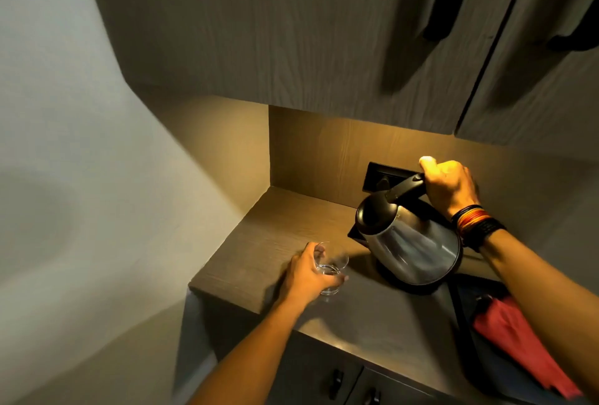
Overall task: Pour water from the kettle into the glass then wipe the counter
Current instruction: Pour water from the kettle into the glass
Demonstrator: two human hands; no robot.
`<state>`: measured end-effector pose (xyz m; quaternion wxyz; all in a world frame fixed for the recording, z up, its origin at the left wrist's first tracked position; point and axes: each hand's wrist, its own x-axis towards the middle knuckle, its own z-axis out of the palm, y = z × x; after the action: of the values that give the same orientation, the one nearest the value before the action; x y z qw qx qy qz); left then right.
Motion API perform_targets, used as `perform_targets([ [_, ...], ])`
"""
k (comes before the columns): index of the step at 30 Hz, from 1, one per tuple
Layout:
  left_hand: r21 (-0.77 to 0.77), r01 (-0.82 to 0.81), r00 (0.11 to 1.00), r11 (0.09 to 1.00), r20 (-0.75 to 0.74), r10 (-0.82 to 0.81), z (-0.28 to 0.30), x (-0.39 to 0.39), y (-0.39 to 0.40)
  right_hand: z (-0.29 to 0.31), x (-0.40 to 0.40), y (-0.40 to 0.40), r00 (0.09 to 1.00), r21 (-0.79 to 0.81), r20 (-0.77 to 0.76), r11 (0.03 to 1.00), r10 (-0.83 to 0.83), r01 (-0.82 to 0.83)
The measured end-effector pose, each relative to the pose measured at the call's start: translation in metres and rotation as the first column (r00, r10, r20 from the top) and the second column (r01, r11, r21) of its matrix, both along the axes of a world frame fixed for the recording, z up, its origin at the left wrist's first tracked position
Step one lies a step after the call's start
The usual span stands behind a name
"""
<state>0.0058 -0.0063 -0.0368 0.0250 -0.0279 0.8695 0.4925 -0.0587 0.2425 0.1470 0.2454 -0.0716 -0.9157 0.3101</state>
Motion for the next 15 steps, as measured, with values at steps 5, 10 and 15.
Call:
perform_targets([
  [5, -0.047, -0.014, 1.0, 0.999, -0.019, 0.013, 0.0, 0.003, -0.008, -0.003, 0.006, -0.016, 0.998, 0.124, 0.002, 0.99, 0.068, -0.068],
  [10, -0.061, -0.004, 1.0, 0.998, -0.009, 0.004, 0.0, 0.004, -0.015, 0.003, 0.009, -0.031, 0.996, 0.283, -0.025, 0.956, 0.087, -0.077],
  [15, -0.055, -0.01, 1.0, 0.998, -0.02, 0.009, 0.0, 0.005, -0.016, 0.01, 0.006, -0.037, 0.993, 0.403, -0.051, 0.912, 0.102, -0.073],
])
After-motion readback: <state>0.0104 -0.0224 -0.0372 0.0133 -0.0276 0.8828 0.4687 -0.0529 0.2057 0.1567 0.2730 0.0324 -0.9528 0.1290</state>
